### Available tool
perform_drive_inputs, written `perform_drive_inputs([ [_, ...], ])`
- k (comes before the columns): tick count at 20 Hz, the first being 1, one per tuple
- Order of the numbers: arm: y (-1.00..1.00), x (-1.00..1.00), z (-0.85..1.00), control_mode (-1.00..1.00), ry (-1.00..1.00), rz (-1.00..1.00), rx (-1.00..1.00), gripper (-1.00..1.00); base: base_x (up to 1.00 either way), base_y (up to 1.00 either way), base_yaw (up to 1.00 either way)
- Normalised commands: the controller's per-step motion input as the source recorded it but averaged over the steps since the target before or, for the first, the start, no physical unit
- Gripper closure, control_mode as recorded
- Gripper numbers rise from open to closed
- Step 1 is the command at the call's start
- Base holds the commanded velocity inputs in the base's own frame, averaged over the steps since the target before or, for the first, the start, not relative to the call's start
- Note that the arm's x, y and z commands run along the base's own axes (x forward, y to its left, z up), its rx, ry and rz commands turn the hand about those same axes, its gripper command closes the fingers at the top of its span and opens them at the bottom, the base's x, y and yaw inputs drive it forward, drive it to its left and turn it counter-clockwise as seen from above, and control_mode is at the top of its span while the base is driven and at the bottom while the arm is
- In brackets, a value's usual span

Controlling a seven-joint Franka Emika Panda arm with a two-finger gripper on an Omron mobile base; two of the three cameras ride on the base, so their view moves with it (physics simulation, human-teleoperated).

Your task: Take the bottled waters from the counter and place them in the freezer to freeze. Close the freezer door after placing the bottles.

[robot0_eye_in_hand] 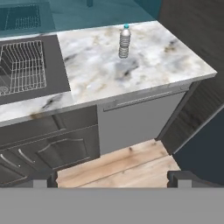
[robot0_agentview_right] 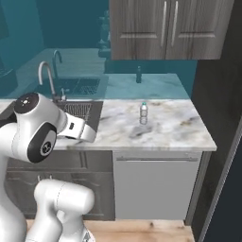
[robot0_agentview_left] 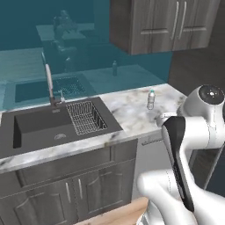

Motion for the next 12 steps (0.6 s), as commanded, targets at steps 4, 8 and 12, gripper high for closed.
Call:
perform_drive_inputs([
  [4, 0.0, 0.0, 0.0, 1.0, 0.0, 0.0, 0.0, -1.0, 0.38, 0.01, -0.14],
  [8, 0.0, 0.0, 0.0, 1.0, 0.0, 0.0, 0.0, -1.0, 0.31, 0.08, -0.07],
  [12, 0.0, 0.0, 0.0, 1.0, 0.0, 0.0, 0.0, -1.0, 0.3, 0.0, 0.0],
])
